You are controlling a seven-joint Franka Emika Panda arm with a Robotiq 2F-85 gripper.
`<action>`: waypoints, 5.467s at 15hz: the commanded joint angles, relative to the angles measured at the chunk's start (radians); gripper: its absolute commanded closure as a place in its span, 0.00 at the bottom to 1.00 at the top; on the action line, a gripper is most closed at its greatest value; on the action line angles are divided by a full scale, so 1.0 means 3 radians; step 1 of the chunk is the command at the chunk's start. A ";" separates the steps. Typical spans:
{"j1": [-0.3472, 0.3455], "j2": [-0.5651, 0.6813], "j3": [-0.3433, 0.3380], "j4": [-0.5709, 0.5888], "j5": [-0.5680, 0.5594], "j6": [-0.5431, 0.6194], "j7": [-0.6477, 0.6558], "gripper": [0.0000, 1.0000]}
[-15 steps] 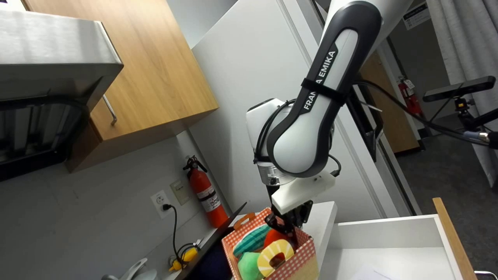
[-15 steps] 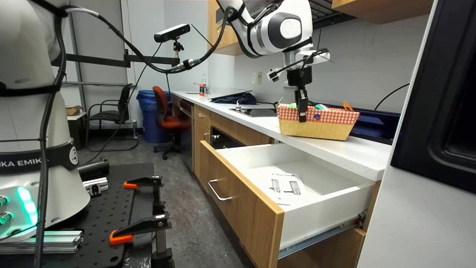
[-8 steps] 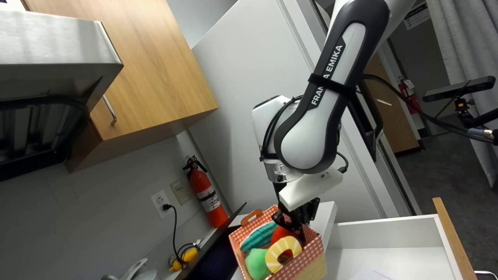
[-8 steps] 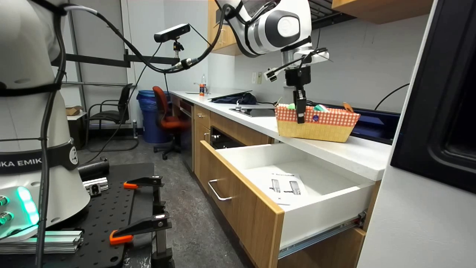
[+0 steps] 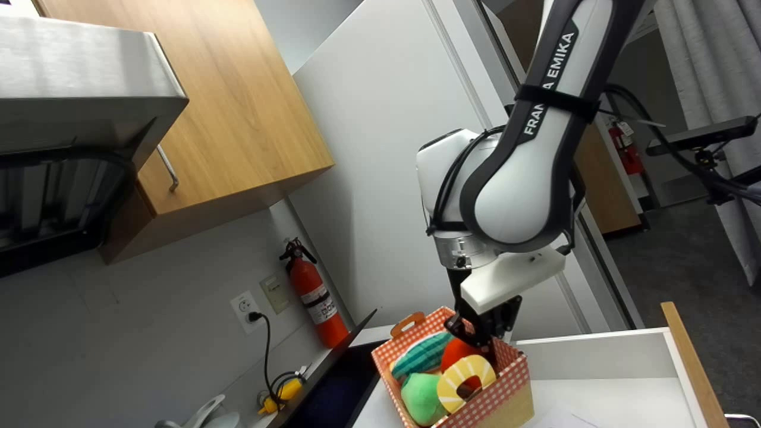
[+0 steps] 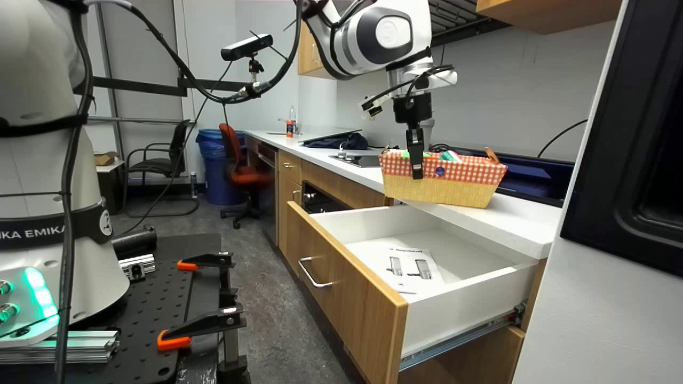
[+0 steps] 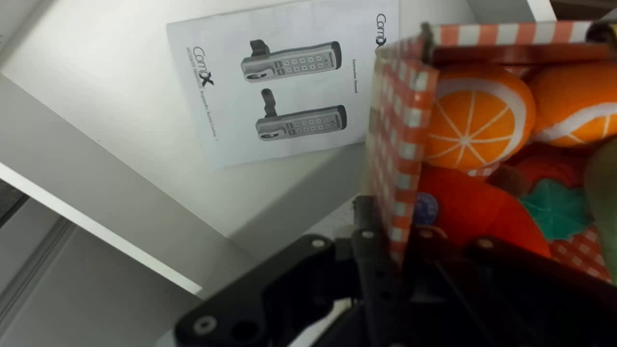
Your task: Open the drawer fully, pick up the carton box and put it in the drawer and close the drawer
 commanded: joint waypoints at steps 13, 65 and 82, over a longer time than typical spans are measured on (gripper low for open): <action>-0.0349 -0.1059 0.0162 -0.1403 -0.0413 0.0546 0.0549 0.98; -0.0401 -0.0411 0.0418 -0.1387 0.1133 0.0743 0.0504 0.98; -0.0167 -0.0394 0.0303 -0.1655 0.0211 0.1382 0.2292 0.98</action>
